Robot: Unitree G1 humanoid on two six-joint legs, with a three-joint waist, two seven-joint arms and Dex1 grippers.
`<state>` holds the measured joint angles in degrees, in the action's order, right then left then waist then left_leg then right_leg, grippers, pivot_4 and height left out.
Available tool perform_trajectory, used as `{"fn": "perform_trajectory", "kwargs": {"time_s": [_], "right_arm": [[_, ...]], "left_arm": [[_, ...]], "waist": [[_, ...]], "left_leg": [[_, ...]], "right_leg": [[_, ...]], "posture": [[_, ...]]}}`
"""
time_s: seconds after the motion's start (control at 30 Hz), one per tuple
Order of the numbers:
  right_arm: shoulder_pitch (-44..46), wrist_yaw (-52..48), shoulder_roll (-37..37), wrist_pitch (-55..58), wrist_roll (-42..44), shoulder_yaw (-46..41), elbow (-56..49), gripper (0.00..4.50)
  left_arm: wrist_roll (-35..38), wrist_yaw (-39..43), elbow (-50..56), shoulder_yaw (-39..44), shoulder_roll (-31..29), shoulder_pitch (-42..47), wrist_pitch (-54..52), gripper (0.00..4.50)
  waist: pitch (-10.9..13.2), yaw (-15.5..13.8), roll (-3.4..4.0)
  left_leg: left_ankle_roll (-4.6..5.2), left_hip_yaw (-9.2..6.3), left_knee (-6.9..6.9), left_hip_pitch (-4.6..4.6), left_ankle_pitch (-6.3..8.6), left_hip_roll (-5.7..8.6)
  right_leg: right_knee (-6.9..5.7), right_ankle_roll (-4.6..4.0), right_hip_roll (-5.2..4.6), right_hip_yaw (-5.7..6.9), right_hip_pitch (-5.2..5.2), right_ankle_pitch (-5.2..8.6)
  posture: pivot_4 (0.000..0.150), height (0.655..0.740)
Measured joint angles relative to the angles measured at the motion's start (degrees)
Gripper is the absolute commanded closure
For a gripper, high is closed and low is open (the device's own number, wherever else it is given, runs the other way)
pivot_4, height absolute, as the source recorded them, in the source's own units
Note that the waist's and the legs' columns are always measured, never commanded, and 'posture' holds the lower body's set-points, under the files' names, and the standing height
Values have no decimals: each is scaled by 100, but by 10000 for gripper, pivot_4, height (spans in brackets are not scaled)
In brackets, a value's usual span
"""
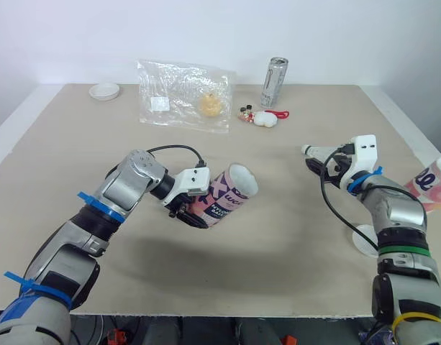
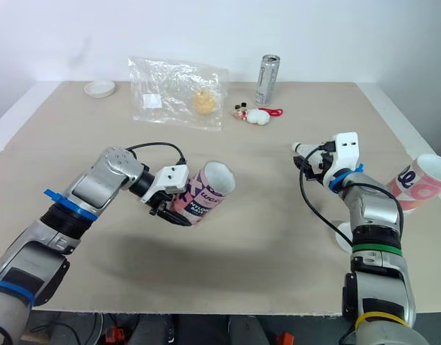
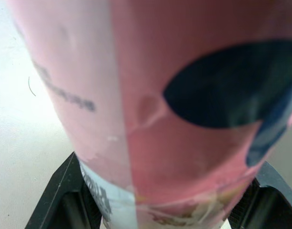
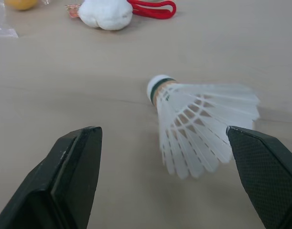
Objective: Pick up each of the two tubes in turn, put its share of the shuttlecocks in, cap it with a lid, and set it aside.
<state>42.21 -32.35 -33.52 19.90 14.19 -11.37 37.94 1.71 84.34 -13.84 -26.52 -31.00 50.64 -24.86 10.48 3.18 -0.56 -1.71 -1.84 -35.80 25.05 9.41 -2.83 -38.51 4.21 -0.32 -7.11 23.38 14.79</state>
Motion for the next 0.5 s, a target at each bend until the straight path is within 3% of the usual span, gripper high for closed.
{"fn": "perform_trajectory", "kwargs": {"time_s": [0.2,0.23,0.33,0.47,0.5], "right_arm": [[462,-27,170,-401,-137,37,945,306],[528,-26,170,-484,-165,37,1098,2672],[669,2,172,-693,-228,37,1411,11750],[835,8,174,-1041,-346,41,1754,30317],[843,5,174,-1081,-359,41,1787,36993]], "left_arm": [[2,-7,8,0,-2,-1,-7,17469],[2,-4,11,0,-5,-2,-11,17469],[1,-6,21,0,-8,-4,-23,17469],[2,-9,35,0,-17,-6,-42,17469],[2,-9,37,0,-18,-6,-44,17469]], "waist": [[0,9,0],[0,11,0],[0,12,0],[0,21,0],[0,21,1]], "left_leg": [[-1,0,-1,0,-2,0],[-1,1,0,0,-1,0],[-1,0,1,0,-1,1],[-1,0,1,0,-1,0],[-1,0,1,0,-2,1]], "right_leg": [[1,1,-1,-1,-1,-2],[1,1,-1,-2,-1,-2],[1,1,0,-1,0,-2],[1,1,0,-1,-1,-2],[1,1,0,-1,-1,-2]], "posture": [[1500,7400],[1500,7400],[1500,7400],[1500,7400],[1500,7400]]}}
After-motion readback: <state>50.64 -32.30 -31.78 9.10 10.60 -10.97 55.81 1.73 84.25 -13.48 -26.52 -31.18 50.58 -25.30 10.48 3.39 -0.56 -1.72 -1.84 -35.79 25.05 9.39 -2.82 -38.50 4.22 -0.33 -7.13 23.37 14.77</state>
